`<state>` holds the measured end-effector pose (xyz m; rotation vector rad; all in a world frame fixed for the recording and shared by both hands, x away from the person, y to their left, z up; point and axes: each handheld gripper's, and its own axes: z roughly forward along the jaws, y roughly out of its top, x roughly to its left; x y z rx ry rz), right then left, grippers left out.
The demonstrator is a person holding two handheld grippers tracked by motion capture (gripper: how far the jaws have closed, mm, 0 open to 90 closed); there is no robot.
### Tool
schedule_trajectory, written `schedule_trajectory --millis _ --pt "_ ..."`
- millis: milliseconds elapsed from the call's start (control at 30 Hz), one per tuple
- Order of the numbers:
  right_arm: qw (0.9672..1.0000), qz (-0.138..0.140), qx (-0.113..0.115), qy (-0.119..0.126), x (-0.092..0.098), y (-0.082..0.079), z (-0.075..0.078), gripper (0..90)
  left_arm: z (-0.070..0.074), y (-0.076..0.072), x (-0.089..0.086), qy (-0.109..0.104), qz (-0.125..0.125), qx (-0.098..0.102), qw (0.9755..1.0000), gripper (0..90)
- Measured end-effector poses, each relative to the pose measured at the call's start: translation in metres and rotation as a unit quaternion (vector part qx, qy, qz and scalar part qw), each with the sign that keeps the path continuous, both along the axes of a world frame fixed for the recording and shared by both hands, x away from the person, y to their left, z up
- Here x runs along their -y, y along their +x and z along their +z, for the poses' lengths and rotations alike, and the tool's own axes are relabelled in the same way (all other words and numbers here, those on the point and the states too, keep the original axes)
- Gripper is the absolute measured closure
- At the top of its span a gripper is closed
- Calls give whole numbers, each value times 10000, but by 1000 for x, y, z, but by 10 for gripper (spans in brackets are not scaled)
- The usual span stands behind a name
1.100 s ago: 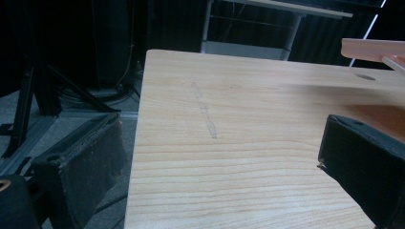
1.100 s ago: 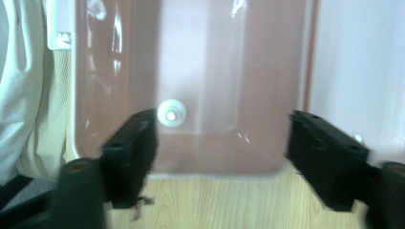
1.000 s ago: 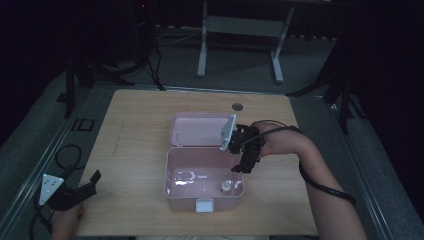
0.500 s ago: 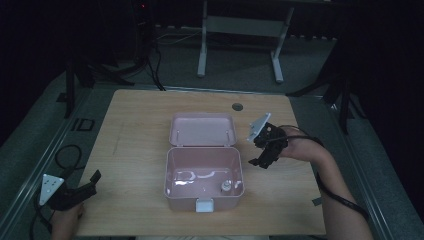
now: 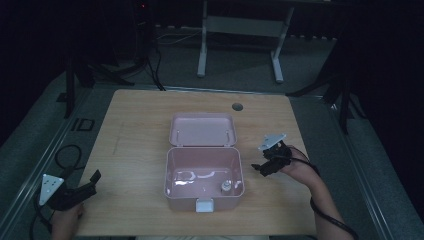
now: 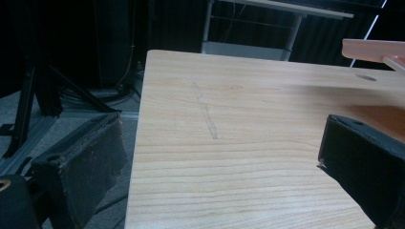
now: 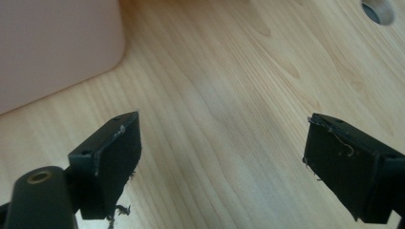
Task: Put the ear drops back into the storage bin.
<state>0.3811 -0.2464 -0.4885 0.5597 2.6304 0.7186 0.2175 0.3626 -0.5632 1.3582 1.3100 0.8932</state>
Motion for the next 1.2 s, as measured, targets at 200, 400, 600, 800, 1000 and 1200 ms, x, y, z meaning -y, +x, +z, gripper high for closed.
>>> schedule_trajectory --millis 200,400,600,800,1000,1200 --pt "9958 -608 316 609 18 -7 -22 121 0 0 0 -1 3 2 10000 24" --pt "9845 -1158 612 1167 34 -15 -36 121 0 0 0 -1 1 3 10000 24" --pt "9730 -1564 717 1541 44 -22 -44 121 0 0 0 1 7 7 10000 24" --pt "9643 -1894 737 1695 51 -28 -49 120 0 0 0 1 8 9 10000 24" --pt "9475 -2544 763 1782 62 -31 -57 109 0 0 0 4 11 8 10000 24" --pt "9158 -3224 741 2279 80 -33 -56 109 0 0 0 0 10 9 10000 24"
